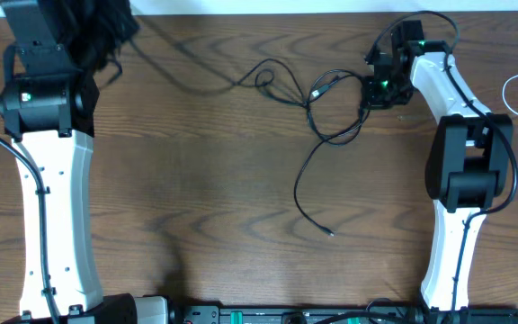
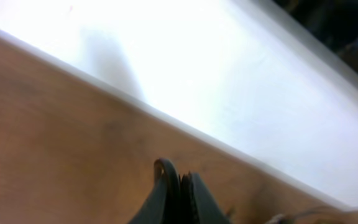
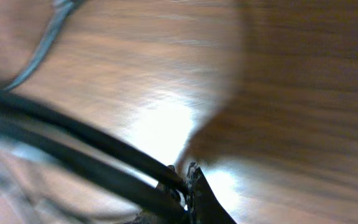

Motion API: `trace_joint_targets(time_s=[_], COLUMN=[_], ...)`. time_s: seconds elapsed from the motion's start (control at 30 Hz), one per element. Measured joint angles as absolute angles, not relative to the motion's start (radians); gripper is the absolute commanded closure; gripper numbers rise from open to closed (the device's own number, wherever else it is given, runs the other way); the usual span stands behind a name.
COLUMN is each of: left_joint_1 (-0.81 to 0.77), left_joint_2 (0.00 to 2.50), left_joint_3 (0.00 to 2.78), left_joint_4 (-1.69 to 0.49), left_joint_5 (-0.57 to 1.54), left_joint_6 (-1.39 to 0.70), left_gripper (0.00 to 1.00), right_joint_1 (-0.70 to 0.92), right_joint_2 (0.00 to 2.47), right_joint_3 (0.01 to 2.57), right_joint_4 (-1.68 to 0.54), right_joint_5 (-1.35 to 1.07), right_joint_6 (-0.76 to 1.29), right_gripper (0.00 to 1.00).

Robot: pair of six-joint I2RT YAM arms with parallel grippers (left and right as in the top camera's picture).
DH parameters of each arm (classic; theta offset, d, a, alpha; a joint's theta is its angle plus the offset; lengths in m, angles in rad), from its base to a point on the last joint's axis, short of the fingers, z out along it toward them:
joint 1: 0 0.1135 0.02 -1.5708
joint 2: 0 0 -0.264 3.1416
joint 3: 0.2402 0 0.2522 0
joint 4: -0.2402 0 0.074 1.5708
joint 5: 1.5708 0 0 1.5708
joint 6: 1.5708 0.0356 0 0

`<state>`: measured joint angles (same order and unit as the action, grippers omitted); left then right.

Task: Untangle cables

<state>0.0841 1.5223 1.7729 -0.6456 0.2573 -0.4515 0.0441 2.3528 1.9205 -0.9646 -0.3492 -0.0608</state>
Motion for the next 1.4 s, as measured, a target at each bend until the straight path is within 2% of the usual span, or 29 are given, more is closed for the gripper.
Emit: trace_joint_targets(time_s=[0.23, 0.37, 0.6, 0.67, 0.9, 1.03, 1.4], left_joint_1=[0.076, 0.072, 0.071, 0.071, 0.033, -0.049, -0.250], left_joint_2=[1.522, 1.526, 1.559, 1.568, 1.617, 1.693, 1.864], left_joint_3=[1.766, 1.757, 1.757, 1.757, 1.757, 1.757, 1.754], left_joint_4=[-0.925, -1.023, -1.066, -1.066, -1.063, -1.024, -0.707], left_joint_5=[0.229, 0.229, 0.229, 0.232, 0.310, 0.455, 0.683], left_joint_6=[-0.262, -0.192, -0.125, -0.124, -0.063, 0.066, 0.186], left_gripper=[0.91, 0.83, 0.54, 0.50, 0.49, 0.47, 0.43], right_joint_1=[0.043, 0.043, 0.043, 0.043, 0.043, 0.043, 0.043], right_joint_2=[2.160, 2.042, 1.921, 1.883, 1.702, 1.662, 1.693], right_joint_3=[1.917, 1.917, 1.917, 1.917, 1.917, 1.921, 1.921], right_joint_4=[-0.992, -1.003, -0.981, -0.947, -0.872, -0.894, -0.939], right_joint_5=[-0.455, -0.477, -0.554, -0.592, -0.670, -0.690, -0.693], right_joint_6=[-0.110, -0.108, -0.102, -0.097, -0.064, -0.055, -0.051], right_gripper=[0.99, 0.99, 0.99, 0.99, 0.99, 0.99, 0.99])
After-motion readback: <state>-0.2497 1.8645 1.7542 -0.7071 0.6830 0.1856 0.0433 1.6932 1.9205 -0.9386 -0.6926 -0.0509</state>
